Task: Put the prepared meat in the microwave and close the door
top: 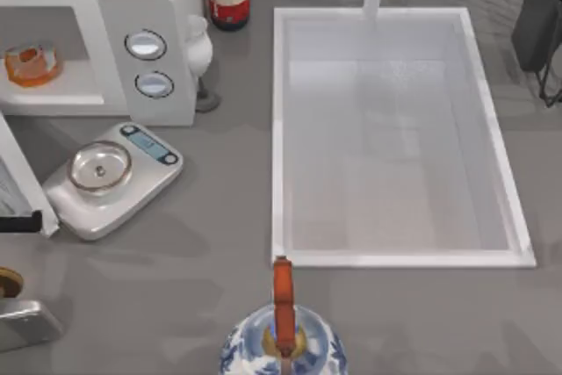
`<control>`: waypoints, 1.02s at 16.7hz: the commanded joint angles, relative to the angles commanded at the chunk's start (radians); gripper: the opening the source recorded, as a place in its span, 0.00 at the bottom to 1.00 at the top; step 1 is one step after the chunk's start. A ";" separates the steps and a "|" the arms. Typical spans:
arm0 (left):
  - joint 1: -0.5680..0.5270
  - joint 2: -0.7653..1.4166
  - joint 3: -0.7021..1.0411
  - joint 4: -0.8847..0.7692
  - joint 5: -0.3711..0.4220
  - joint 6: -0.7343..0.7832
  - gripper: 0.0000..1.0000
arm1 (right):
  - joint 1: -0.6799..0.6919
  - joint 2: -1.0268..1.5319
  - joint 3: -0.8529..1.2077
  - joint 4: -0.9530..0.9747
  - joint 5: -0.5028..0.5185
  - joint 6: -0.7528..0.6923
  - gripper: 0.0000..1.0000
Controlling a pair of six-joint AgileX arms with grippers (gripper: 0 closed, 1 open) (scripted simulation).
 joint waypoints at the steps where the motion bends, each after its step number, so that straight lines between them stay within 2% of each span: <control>1: 0.006 0.011 0.009 0.012 0.003 -0.003 0.00 | 0.000 0.000 0.000 0.000 0.000 0.000 1.00; 9: 0.039 0.188 0.135 0.169 0.048 -0.062 0.00 | 0.000 0.000 0.000 0.000 0.000 0.000 1.00; 17: -0.040 0.432 0.253 0.190 -0.015 -0.035 0.00 | 0.000 0.000 0.000 0.000 0.000 0.000 1.00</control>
